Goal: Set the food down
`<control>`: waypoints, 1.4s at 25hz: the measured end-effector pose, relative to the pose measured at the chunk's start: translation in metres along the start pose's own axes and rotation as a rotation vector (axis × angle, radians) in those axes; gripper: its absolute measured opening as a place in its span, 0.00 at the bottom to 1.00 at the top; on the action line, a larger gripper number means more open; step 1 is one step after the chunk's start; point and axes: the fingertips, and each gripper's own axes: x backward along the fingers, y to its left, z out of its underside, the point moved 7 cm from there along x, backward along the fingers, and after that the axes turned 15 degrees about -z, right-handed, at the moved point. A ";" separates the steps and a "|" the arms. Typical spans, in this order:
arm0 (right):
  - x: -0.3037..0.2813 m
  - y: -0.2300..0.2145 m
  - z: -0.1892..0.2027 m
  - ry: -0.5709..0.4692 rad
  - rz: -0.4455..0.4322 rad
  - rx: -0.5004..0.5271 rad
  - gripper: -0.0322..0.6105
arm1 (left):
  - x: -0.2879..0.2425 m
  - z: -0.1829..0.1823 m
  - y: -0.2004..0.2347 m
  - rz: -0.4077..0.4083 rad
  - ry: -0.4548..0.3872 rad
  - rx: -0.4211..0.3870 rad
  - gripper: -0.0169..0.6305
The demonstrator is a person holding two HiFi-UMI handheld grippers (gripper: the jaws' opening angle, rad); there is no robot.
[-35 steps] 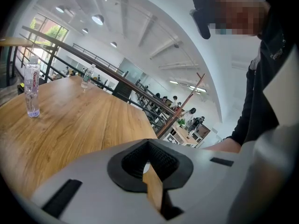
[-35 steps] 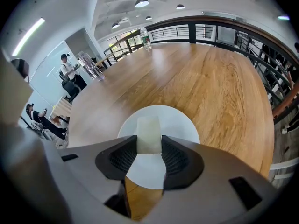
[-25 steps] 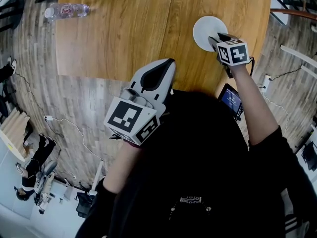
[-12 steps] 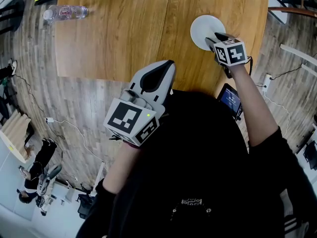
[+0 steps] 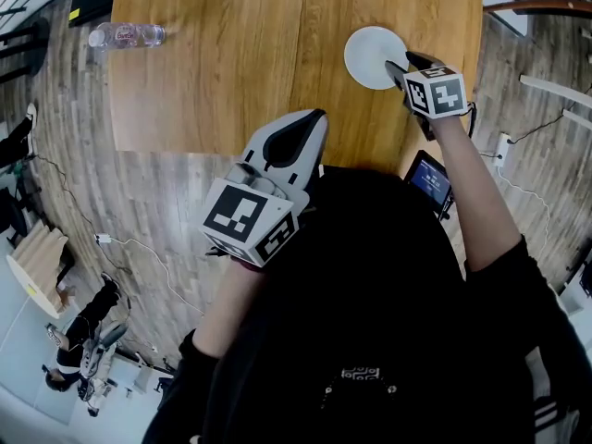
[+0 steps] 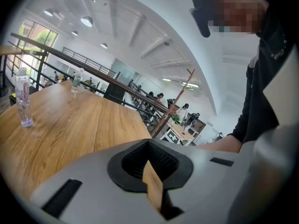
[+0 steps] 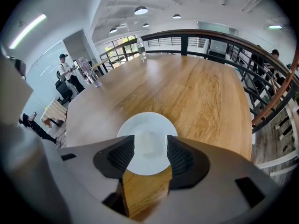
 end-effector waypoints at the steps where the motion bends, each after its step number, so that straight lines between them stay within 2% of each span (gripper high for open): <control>1: 0.005 0.002 -0.004 -0.020 0.007 -0.005 0.38 | 0.001 -0.004 0.000 0.009 -0.005 -0.015 0.03; 5: 0.035 0.011 -0.011 -0.111 0.016 -0.015 0.38 | 0.005 -0.014 -0.012 0.038 -0.015 -0.066 0.03; 9: 0.068 0.029 -0.029 -0.229 -0.021 -0.014 0.36 | 0.003 -0.032 -0.014 0.078 -0.045 -0.116 0.03; 11: 0.089 0.044 -0.035 -0.293 -0.067 -0.011 0.30 | 0.006 -0.043 -0.016 0.106 -0.066 -0.141 0.03; 14: 0.128 0.063 -0.041 -0.416 -0.161 -0.015 0.15 | 0.002 -0.058 -0.025 0.147 -0.100 -0.173 0.03; 19: 0.190 0.086 -0.056 -0.611 -0.196 0.002 0.11 | -0.005 -0.089 -0.034 0.230 -0.163 -0.223 0.03; 22: 0.221 0.097 -0.052 -0.661 -0.187 0.036 0.09 | -0.007 -0.101 -0.043 0.274 -0.187 -0.248 0.03; 27: 0.255 0.120 -0.053 -0.772 -0.223 0.052 0.08 | -0.013 -0.118 -0.050 0.333 -0.215 -0.303 0.03; 32: 0.276 0.151 -0.062 -0.785 -0.129 0.212 0.08 | -0.013 -0.132 -0.063 0.381 -0.240 -0.363 0.03; 35: 0.284 0.165 -0.065 -0.800 -0.118 0.265 0.08 | -0.011 -0.133 -0.064 0.400 -0.241 -0.385 0.02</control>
